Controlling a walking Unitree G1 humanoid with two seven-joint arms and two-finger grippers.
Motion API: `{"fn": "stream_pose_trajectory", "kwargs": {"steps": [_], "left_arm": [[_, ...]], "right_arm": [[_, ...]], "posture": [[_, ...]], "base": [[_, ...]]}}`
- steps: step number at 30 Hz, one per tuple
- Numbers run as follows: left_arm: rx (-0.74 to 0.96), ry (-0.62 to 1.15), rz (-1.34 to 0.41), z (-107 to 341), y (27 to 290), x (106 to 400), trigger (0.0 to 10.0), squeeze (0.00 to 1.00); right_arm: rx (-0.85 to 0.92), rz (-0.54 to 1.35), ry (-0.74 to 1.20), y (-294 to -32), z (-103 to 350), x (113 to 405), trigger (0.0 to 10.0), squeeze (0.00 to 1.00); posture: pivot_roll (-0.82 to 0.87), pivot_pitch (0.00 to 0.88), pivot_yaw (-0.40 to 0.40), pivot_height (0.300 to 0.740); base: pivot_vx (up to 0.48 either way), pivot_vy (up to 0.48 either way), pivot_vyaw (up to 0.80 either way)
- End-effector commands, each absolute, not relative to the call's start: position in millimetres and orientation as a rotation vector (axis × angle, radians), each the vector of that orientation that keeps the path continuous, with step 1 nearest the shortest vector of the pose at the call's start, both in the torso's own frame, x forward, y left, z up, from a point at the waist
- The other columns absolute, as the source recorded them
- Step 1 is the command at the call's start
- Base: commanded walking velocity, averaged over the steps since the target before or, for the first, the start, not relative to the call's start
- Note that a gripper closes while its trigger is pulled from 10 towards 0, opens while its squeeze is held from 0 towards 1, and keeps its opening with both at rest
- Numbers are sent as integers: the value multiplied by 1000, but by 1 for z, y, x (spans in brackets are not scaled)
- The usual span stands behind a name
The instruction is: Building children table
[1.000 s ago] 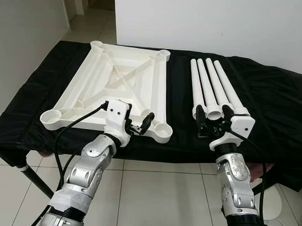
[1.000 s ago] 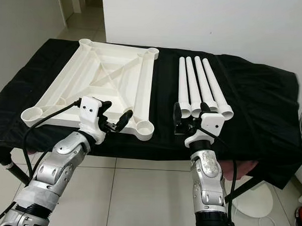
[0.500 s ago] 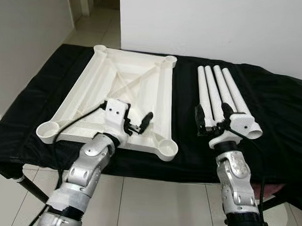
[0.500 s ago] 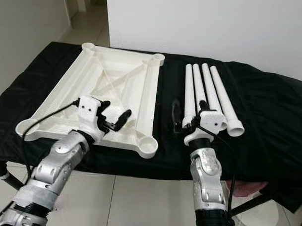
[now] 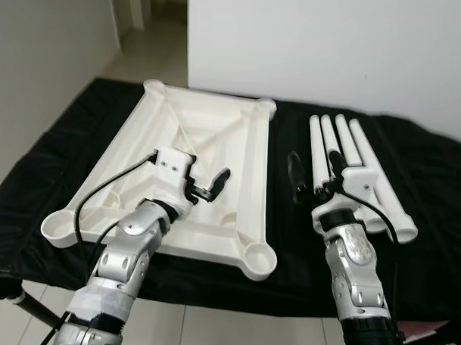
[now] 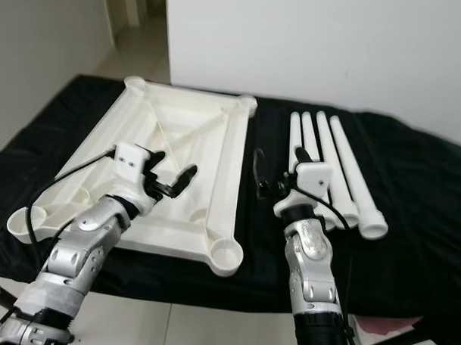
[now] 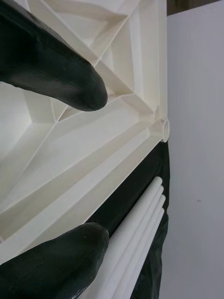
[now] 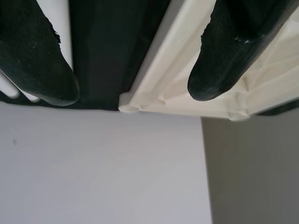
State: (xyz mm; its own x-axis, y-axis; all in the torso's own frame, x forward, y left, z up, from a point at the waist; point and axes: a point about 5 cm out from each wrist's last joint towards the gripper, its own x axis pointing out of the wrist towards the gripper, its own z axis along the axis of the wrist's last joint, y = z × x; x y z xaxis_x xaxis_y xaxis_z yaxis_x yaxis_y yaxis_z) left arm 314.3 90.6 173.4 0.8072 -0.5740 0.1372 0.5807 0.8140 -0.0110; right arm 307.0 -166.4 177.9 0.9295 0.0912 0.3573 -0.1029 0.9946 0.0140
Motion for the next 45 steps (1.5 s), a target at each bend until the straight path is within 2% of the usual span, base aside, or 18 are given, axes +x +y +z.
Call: {"fn": "stream_pose_trajectory", "kwargs": {"steps": [1,6,12,15,22,33,34,35,36,45], "left_arm": [[-57,-119,-715,174,79,308,10000,0],[11,-93,-882,174,61,299,10000,0],[12,-71,-933,172,53,294,10000,0],[14,-60,-942,171,51,292,10000,0],[1,-38,-936,168,46,289,10000,0],[-9,-42,-928,169,44,289,10000,0],[-10,-43,-927,169,44,289,10000,0],[-10,-43,-927,169,44,289,10000,0],[-10,-44,-926,170,44,290,10000,0],[-39,-51,-933,174,45,293,10000,0]], "right_arm": [[24,34,-299,-175,171,312,10000,0],[65,-44,-113,-185,154,329,10000,0],[73,-52,-33,-187,141,333,10000,0],[83,-42,-3,-186,136,333,10000,0],[94,-15,201,-181,103,327,10000,0],[107,-3,256,-183,93,324,10000,0],[96,-7,247,-184,94,324,7765,0],[96,-7,247,-184,94,324,7765,0],[95,3,227,-184,96,325,0,0],[123,13,204,-183,99,323,0,0]], "posture": [[68,46,-20,740],[65,60,-7,740],[62,62,7,740],[62,62,7,740],[53,61,-4,740],[49,58,-14,740],[46,56,-15,740],[46,56,-15,740],[46,55,-16,740],[44,43,-16,740]], "base": [[0,0,0],[0,0,0],[0,0,0],[0,0,0],[0,0,0],[0,0,0],[0,0,0],[0,0,0],[0,0,0],[0,0,0]]}}
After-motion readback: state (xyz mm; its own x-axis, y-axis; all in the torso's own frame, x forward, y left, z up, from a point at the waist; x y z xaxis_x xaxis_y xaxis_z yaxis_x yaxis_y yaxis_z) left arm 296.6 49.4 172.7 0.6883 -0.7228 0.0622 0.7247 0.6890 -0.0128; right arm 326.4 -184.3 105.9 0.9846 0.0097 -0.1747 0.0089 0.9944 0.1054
